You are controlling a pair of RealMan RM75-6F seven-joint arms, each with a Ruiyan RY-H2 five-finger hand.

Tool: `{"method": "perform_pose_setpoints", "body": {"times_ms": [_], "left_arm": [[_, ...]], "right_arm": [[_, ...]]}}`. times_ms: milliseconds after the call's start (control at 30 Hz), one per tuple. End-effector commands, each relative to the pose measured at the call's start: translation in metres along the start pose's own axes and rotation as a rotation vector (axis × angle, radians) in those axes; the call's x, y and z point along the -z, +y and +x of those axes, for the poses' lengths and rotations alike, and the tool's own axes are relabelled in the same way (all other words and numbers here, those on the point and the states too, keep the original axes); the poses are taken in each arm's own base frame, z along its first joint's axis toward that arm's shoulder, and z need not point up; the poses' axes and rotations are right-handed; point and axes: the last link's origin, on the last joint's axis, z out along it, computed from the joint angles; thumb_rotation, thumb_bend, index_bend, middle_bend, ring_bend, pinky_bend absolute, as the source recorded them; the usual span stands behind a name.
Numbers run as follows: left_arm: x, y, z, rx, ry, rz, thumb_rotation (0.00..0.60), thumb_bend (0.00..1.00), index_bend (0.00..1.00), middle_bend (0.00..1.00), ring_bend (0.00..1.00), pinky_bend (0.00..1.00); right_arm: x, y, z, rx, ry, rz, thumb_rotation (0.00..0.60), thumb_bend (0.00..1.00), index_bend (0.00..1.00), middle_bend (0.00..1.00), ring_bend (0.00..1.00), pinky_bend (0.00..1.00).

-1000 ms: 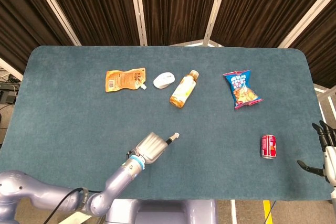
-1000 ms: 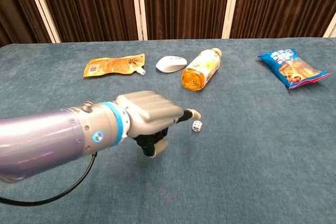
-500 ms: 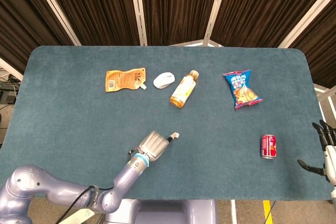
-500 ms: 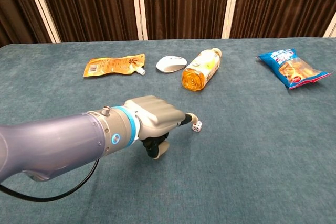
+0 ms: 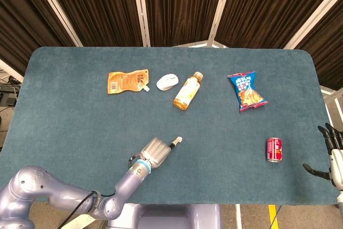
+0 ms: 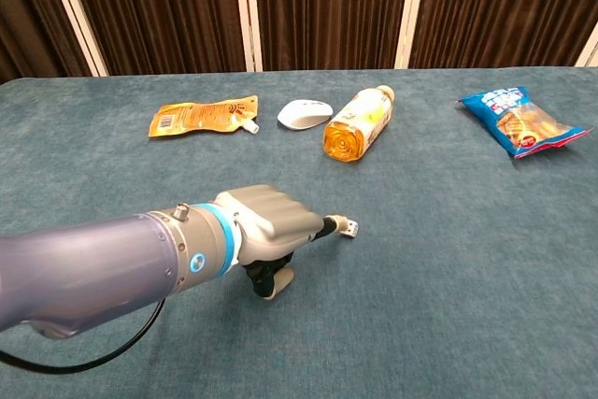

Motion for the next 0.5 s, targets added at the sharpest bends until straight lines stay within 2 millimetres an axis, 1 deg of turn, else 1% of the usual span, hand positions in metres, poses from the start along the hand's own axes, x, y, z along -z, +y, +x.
{"method": "perform_pose_setpoints", "body": {"times_ms": [33, 267, 400, 467, 500], "left_arm": [[0.009, -0.001, -0.003, -0.008, -0.002, -0.008, 0.6, 0.64, 0.0, 0.8, 0.82, 0.77], [0.035, -0.005, -0.011, -0.007, 0.004, -0.028, 0.6, 0.64, 0.0, 0.8, 0.82, 0.77], [0.048, -0.008, -0.008, 0.007, 0.04, -0.041, 0.6, 0.64, 0.0, 0.8, 0.82, 0.77], [0.058, -0.013, -0.003, 0.026, 0.086, -0.038, 0.6, 0.64, 0.0, 0.77, 0.79, 0.75], [0.062, -0.016, -0.001, 0.033, 0.111, -0.033, 0.6, 0.64, 0.0, 0.73, 0.75, 0.72]], "right_arm": [[0.0, -0.002, 0.0, 0.003, 0.004, 0.009, 0.6, 0.0, 0.06, 0.0, 0.0, 0.0], [0.005, -0.008, 0.002, 0.008, 0.022, 0.032, 0.6, 0.01, 0.06, 0.0, 0.0, 0.0], [0.007, -0.01, 0.002, 0.014, 0.026, 0.042, 0.6, 0.01, 0.06, 0.0, 0.0, 0.0], [0.008, -0.01, 0.003, 0.016, 0.026, 0.042, 0.6, 0.0, 0.06, 0.0, 0.0, 0.0], [0.008, -0.01, 0.003, 0.017, 0.025, 0.041, 0.6, 0.0, 0.06, 0.0, 0.0, 0.0]]}}
